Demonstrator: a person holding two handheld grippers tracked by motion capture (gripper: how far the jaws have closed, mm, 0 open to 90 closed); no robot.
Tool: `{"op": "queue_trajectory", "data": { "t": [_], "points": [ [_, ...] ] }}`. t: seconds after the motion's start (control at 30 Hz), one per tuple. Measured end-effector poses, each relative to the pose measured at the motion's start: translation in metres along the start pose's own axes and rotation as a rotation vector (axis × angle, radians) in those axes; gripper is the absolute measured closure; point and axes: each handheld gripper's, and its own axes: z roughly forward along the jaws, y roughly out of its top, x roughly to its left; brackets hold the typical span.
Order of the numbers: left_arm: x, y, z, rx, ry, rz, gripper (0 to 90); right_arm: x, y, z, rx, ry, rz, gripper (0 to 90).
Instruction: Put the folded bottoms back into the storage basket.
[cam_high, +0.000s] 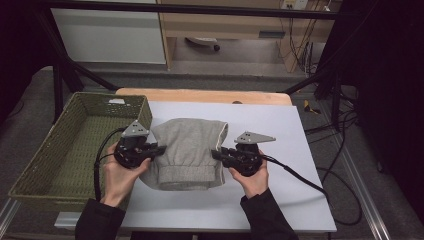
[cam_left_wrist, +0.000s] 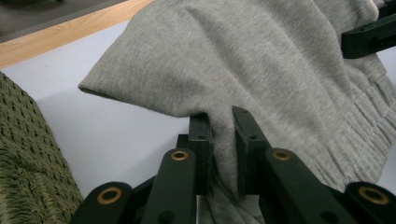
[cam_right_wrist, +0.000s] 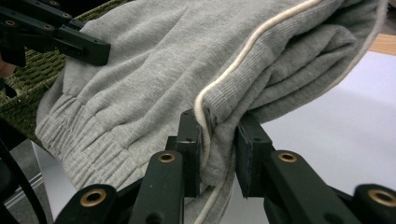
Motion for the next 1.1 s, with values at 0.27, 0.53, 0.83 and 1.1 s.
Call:
{"op": "queue_trajectory", "data": {
  "t": [0.27, 0.53, 0.83, 1.1],
  "points": [
    [0.004, 0.003, -0.007, -0.004, -0.004, 0.001, 79.4, 0.006, 0.006, 0.002, -0.005, 0.001, -0.013, 74.4],
    [0.009, 0.007, -0.014, 0.005, 0.005, 0.01, 79.4, 0.009, 0.009, 0.006, -0.015, 0.011, -0.008, 74.4],
    [0.014, 0.009, -0.024, 0.005, 0.011, 0.01, 79.3, 0.016, 0.016, 0.008, -0.034, 0.023, -0.017, 74.4],
    [0.018, 0.009, -0.032, 0.005, 0.022, 0.008, 79.4, 0.023, 0.021, 0.012, -0.039, 0.028, -0.03, 74.4]
  ]
}}
